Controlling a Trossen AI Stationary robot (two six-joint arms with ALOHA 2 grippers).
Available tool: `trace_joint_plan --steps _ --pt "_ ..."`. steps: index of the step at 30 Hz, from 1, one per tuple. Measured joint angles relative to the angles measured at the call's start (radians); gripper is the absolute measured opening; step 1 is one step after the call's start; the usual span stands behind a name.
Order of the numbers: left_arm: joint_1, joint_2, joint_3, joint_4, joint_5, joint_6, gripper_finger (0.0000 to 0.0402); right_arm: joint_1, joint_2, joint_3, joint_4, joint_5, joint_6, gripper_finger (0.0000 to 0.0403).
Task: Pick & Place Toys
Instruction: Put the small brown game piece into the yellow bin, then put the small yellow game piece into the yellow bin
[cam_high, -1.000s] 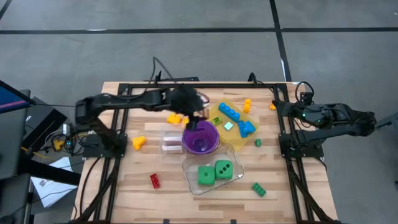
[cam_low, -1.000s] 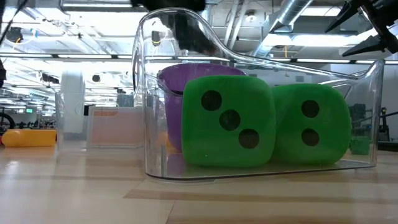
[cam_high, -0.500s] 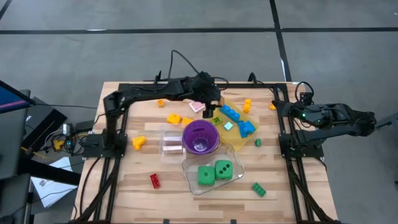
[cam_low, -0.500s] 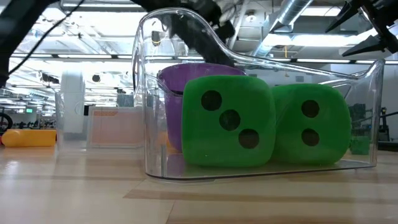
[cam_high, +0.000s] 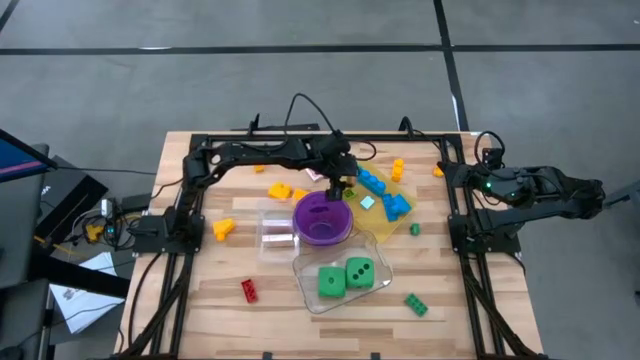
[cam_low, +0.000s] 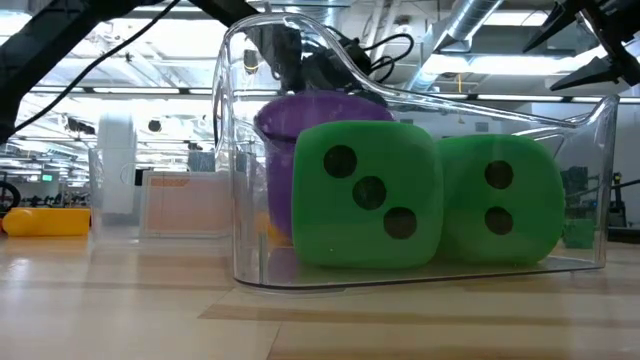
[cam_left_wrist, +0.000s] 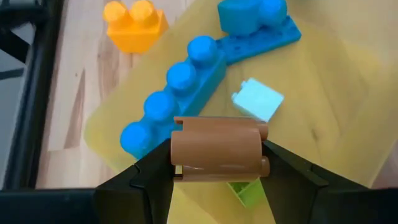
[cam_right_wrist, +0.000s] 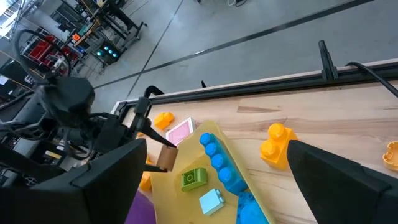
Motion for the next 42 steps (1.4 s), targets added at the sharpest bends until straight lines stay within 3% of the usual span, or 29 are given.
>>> trace_joint_plan --steps 10,22,42 --pt "0.008 0.000 -0.004 -0.007 -0.006 -0.019 0.0195 0.000 0.000 0.000 0.000 0.000 0.000 0.0379" --pt "0.007 -0.011 -0.005 -0.013 -0.008 -0.105 0.0225 0.000 0.000 0.000 0.000 0.000 0.001 0.0379" --pt "0.020 -0.093 -0.005 -0.012 -0.054 -0.105 0.0260 0.000 0.000 0.000 -0.012 0.000 0.001 0.0379"
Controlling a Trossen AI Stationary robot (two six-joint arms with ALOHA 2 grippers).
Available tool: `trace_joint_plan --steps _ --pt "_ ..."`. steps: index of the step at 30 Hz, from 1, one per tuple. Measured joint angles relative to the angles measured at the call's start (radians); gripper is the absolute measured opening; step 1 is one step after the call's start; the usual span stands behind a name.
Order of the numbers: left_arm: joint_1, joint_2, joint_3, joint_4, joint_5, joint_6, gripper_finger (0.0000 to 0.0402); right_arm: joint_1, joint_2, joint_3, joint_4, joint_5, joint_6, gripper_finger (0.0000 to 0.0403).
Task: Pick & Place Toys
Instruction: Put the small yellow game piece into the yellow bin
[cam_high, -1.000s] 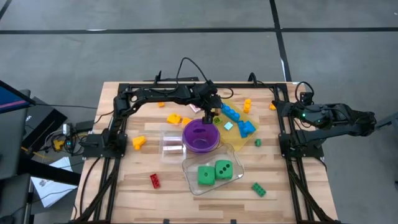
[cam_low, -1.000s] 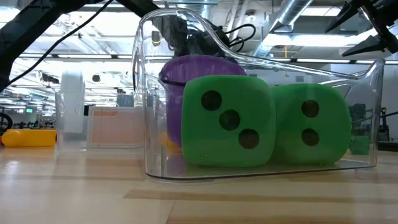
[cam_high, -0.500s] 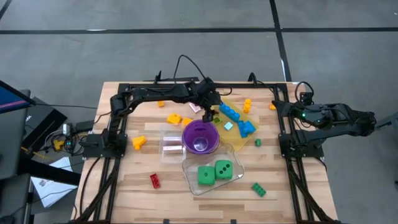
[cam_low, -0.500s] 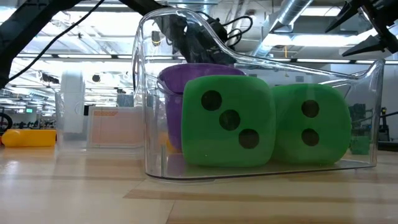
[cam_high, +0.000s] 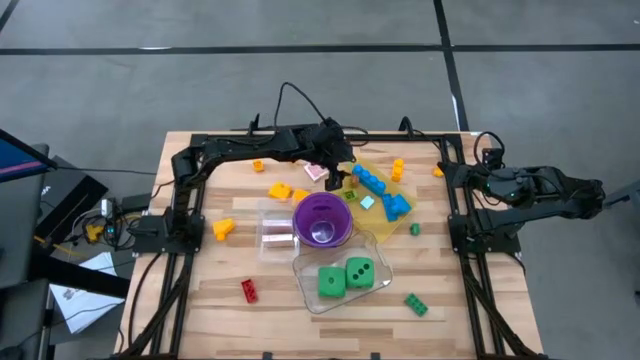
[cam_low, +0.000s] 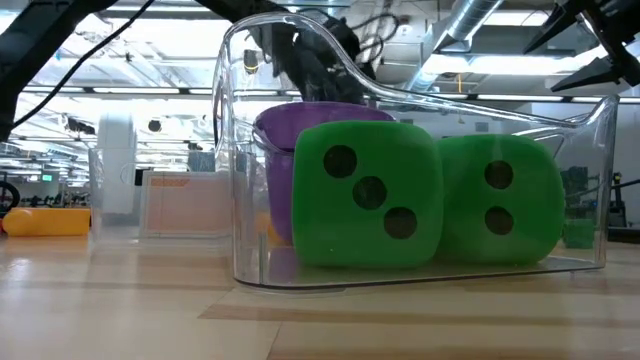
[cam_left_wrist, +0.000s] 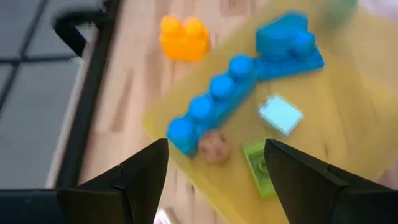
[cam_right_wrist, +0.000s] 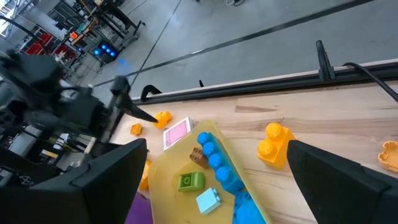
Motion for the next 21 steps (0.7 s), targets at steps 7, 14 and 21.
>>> trace_joint_plan --steps 7,14,21 --pt "0.022 -0.117 0.000 -0.019 -0.073 0.001 0.0259 -0.001 0.000 0.000 -0.010 0.000 0.000 0.0379" --pt "0.089 -0.265 0.000 -0.084 -0.132 0.000 0.0252 0.000 0.000 0.000 -0.023 0.000 0.000 0.0379" --pt "0.176 -0.358 0.001 -0.158 -0.167 -0.007 0.0243 0.000 0.000 0.000 -0.042 0.000 0.001 0.0379"
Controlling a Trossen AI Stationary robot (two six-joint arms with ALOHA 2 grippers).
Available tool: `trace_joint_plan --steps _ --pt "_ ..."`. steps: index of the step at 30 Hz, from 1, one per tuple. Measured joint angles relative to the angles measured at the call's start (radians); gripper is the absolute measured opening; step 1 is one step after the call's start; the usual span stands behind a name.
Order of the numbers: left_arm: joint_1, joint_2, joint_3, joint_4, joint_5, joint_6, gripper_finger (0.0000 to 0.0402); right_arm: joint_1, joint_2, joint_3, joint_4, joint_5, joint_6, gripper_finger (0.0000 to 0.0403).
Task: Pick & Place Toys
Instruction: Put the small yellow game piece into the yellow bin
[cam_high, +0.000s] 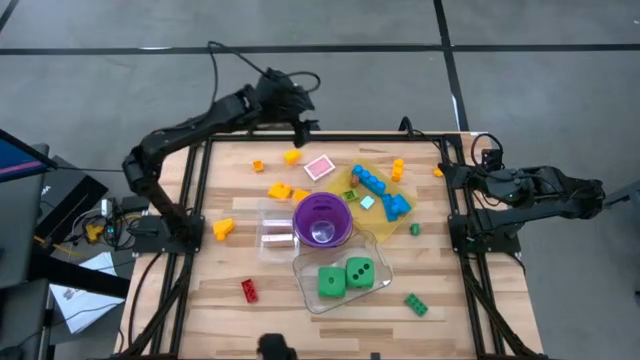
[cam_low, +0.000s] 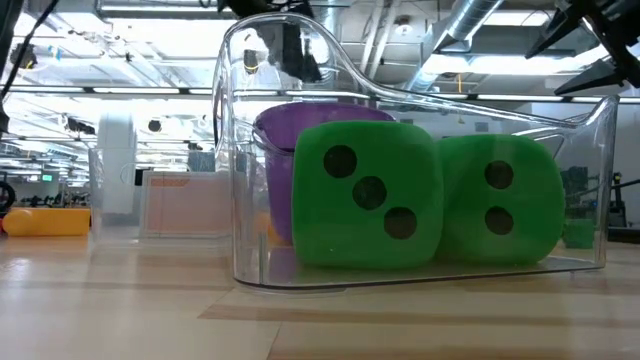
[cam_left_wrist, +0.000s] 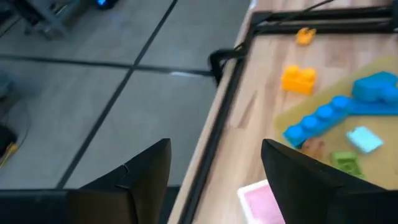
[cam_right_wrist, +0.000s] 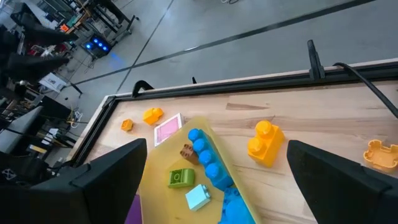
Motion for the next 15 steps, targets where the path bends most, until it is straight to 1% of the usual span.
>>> trace_joint_plan --steps 4,7,10,15 --pt "0.043 -0.026 0.000 -0.056 -0.007 -0.005 0.0239 0.000 0.000 0.000 -0.002 0.000 0.013 0.0379" --pt "0.065 -0.033 0.000 -0.078 -0.007 -0.042 0.0239 0.000 0.000 0.000 -0.006 0.000 0.026 0.0379" --pt "0.076 -0.033 0.000 -0.087 -0.007 -0.075 0.0241 0.000 0.000 0.000 -0.006 0.000 0.026 0.0379" --pt "0.073 -0.033 0.000 -0.102 -0.006 -0.080 0.0240 0.000 0.000 0.000 -0.006 0.000 0.026 0.0379"
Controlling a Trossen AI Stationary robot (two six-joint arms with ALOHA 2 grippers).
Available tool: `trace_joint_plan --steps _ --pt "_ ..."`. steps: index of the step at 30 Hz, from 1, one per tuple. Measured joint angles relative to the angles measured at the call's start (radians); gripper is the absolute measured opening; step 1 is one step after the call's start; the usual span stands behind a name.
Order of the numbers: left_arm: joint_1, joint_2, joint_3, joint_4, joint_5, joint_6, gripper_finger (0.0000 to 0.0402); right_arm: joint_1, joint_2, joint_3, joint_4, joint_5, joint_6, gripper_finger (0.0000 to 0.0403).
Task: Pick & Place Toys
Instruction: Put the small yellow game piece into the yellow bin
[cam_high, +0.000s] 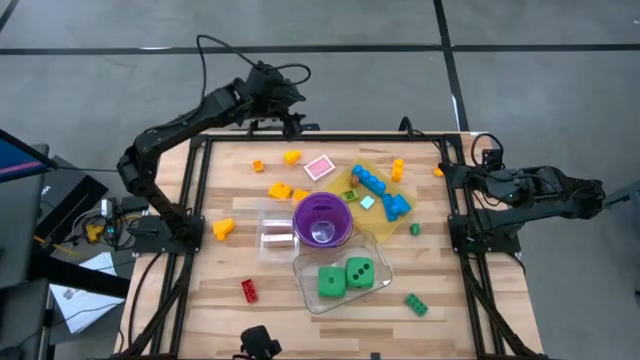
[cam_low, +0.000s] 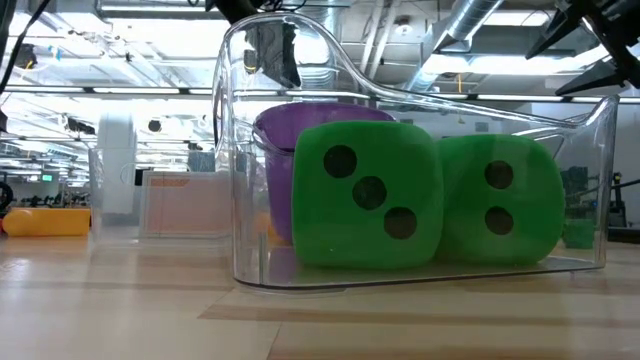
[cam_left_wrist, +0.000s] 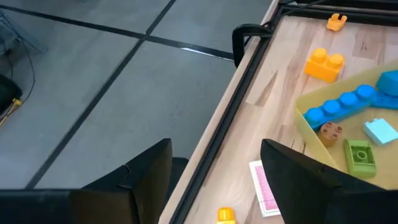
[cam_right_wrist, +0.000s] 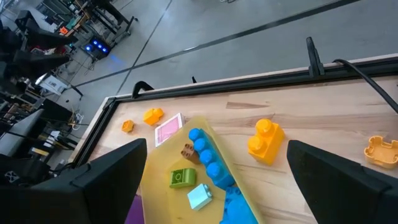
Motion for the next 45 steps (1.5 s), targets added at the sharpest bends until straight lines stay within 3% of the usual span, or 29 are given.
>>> trace_joint_plan --steps 19,27,32,35,38,42,45 --pt "0.003 0.011 -0.014 -0.029 0.002 0.000 0.0237 0.000 0.000 0.000 0.000 0.000 0.000 0.0379" --pt "0.022 -0.001 -0.237 0.034 -0.003 0.001 0.0237 0.000 0.000 0.000 0.000 -0.002 0.000 0.0379" --pt "0.043 0.000 -0.420 0.026 -0.006 -0.077 0.0237 0.000 0.000 0.000 0.000 -0.006 0.000 0.0379" --pt "0.049 -0.003 -0.525 0.021 -0.049 -0.196 0.0237 0.000 0.000 0.000 0.000 -0.007 0.000 0.0379" --pt "0.062 -0.003 -0.593 -0.010 -0.157 -0.441 0.0237 0.000 0.000 0.000 0.000 -0.007 -0.001 0.0379" --pt "0.088 -0.004 -0.623 -0.059 -0.174 -0.824 0.0237 0.000 0.000 0.000 -0.016 -0.007 0.000 0.0379" --pt "0.096 -0.004 -0.623 -0.070 -0.162 -1.013 0.0237 0.000 0.000 0.000 -0.017 -0.007 0.000 0.0379"
